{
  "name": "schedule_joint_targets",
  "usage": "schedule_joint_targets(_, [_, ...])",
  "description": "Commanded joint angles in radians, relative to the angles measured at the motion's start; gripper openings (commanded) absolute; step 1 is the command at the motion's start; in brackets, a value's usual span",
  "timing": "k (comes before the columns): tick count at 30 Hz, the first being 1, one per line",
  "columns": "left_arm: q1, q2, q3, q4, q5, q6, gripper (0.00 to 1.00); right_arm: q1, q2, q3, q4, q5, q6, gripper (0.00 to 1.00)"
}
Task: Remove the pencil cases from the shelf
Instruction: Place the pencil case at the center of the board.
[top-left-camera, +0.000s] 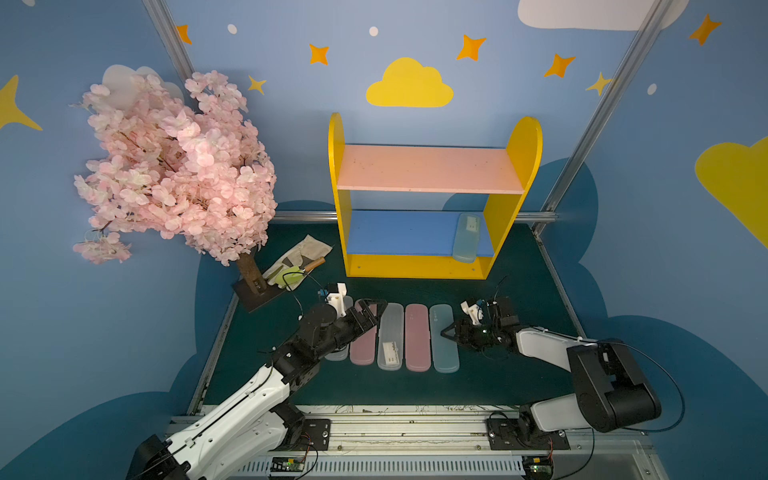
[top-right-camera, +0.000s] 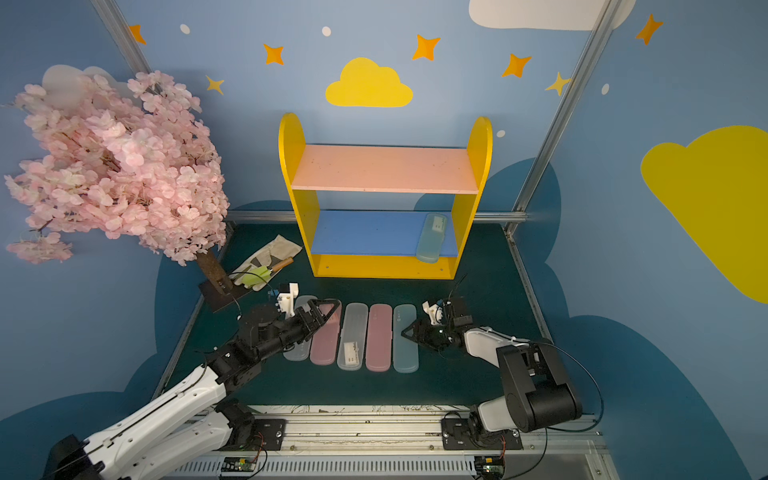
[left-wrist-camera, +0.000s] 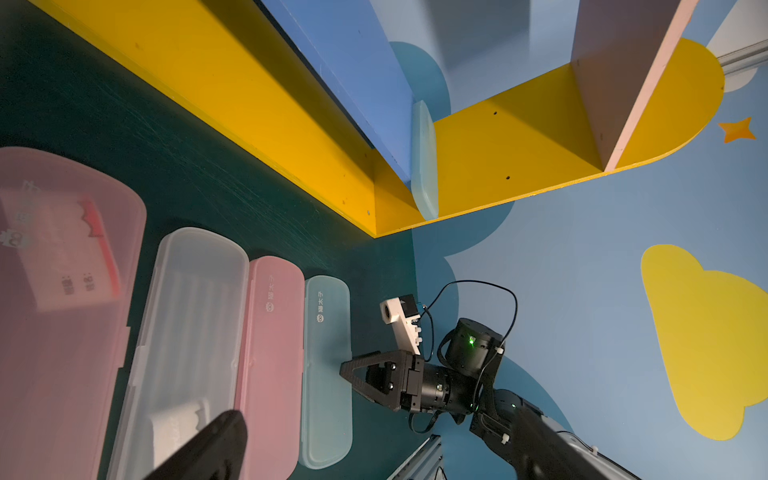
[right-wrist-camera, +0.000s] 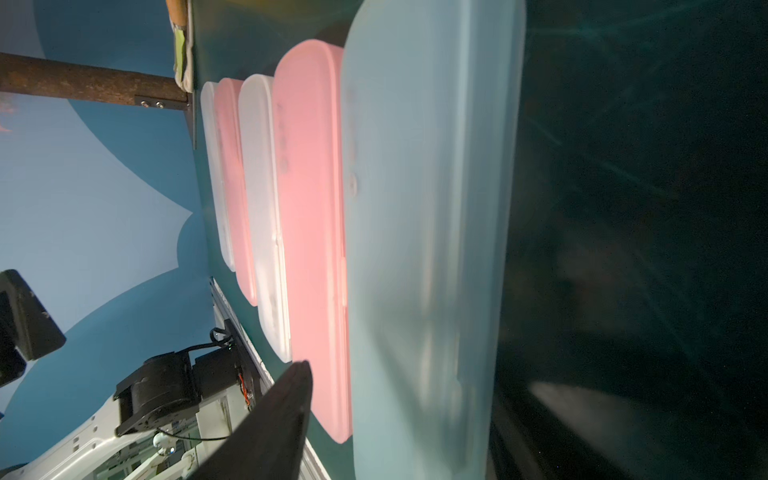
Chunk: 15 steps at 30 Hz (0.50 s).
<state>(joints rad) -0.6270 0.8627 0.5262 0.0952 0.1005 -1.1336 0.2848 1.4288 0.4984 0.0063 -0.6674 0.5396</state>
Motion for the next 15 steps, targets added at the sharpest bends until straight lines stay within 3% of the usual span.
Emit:
schedule_joint_targets(1, [-0.003, 0.039, 0.048, 0.025, 0.042, -0.010, 1.00, -0.002, -0.041, 0.035, -0.095, 0.048, -0.029, 0.69])
schedule_joint_targets(15, [-0.055, 0.210, 0.127, 0.126, 0.052, -0.020, 1.00, 0.001, -0.068, 0.028, -0.153, 0.064, -0.029, 0.73])
